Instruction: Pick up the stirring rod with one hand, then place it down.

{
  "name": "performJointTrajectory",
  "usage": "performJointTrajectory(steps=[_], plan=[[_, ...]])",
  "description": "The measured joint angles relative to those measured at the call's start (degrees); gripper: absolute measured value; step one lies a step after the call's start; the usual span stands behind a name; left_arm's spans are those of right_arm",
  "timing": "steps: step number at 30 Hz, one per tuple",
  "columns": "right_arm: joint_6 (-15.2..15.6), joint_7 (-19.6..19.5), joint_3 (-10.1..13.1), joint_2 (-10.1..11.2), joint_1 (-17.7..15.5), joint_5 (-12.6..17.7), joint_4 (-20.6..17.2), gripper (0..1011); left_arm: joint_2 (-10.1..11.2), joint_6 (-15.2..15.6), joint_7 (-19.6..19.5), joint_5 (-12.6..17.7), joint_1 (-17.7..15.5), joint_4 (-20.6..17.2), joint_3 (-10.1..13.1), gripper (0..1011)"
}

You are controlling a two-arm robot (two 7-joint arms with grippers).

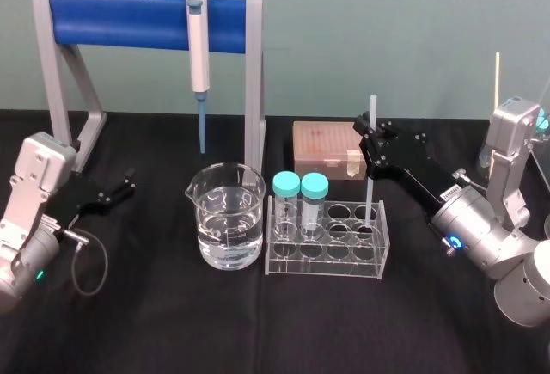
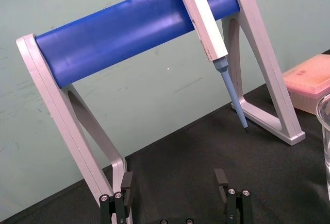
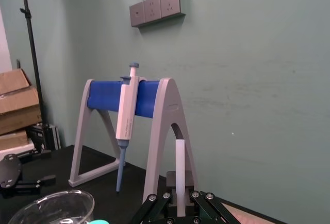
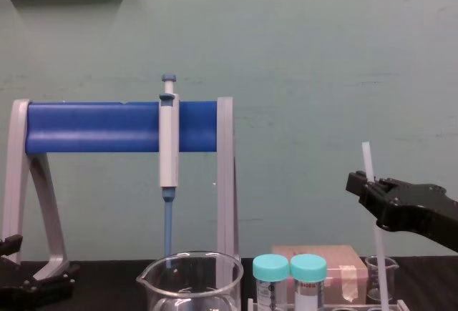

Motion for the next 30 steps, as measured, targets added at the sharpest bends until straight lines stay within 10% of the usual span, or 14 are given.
performJointTrajectory(steps=[30], plan=[[-1.71,1.48,0.4,-1.78,0.3,0.97,2.72,68,0.0,0.0,0.0,0.0,0.0,0.0,0.0,1000]])
